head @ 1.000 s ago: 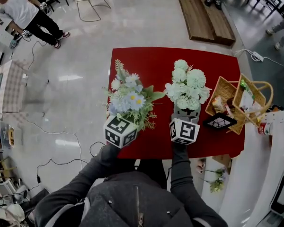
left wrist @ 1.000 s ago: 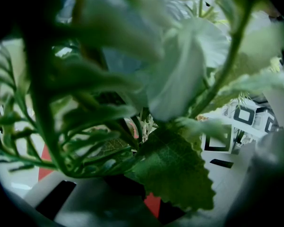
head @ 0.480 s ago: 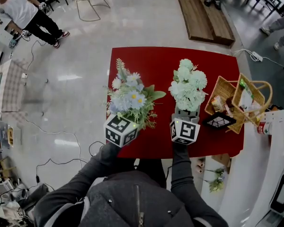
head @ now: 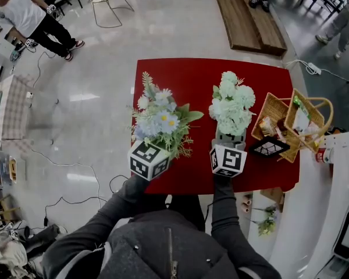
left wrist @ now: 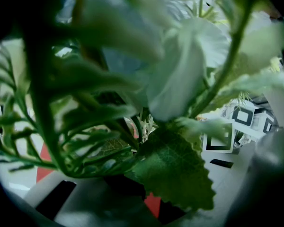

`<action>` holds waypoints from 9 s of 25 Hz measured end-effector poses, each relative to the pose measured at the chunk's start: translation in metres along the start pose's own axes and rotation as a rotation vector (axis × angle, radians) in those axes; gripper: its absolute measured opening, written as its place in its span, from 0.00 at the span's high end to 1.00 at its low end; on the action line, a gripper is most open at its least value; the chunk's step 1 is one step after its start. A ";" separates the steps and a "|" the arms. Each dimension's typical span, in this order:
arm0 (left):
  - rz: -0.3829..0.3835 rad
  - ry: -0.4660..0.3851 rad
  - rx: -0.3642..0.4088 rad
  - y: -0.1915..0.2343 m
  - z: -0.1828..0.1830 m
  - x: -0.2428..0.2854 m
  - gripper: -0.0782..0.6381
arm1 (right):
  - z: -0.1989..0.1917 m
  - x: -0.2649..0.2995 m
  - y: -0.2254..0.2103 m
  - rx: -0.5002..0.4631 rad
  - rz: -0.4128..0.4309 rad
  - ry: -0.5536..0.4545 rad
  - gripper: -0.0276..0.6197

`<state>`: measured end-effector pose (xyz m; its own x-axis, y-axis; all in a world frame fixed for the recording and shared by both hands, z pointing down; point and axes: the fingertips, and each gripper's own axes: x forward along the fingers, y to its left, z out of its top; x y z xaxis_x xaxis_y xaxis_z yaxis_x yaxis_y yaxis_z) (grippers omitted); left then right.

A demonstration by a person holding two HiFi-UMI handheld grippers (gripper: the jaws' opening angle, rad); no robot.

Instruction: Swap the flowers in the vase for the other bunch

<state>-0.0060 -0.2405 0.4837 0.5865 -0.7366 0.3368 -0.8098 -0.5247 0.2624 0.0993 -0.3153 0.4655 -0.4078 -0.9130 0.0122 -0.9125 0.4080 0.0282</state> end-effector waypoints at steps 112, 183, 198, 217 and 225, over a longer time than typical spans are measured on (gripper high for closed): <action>-0.090 -0.033 0.046 -0.010 0.016 -0.012 0.84 | 0.009 -0.124 0.002 0.100 -0.157 0.097 0.88; -0.445 0.336 0.420 -0.038 0.039 0.140 0.84 | 0.001 -0.143 0.009 0.158 -0.199 0.110 0.88; -0.393 0.316 0.414 -0.037 0.036 0.147 0.80 | 0.000 -0.146 0.006 0.153 -0.202 0.124 0.88; -0.353 0.285 0.329 -0.033 0.036 0.130 0.47 | 0.004 -0.143 0.007 0.160 -0.183 0.106 0.88; -0.348 0.265 0.320 -0.038 0.033 0.112 0.42 | 0.005 -0.142 0.011 0.161 -0.171 0.097 0.88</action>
<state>0.0900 -0.3172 0.4812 0.7711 -0.3852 0.5070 -0.5075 -0.8527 0.1241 0.1469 -0.1807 0.4588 -0.2496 -0.9612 0.1175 -0.9642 0.2355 -0.1215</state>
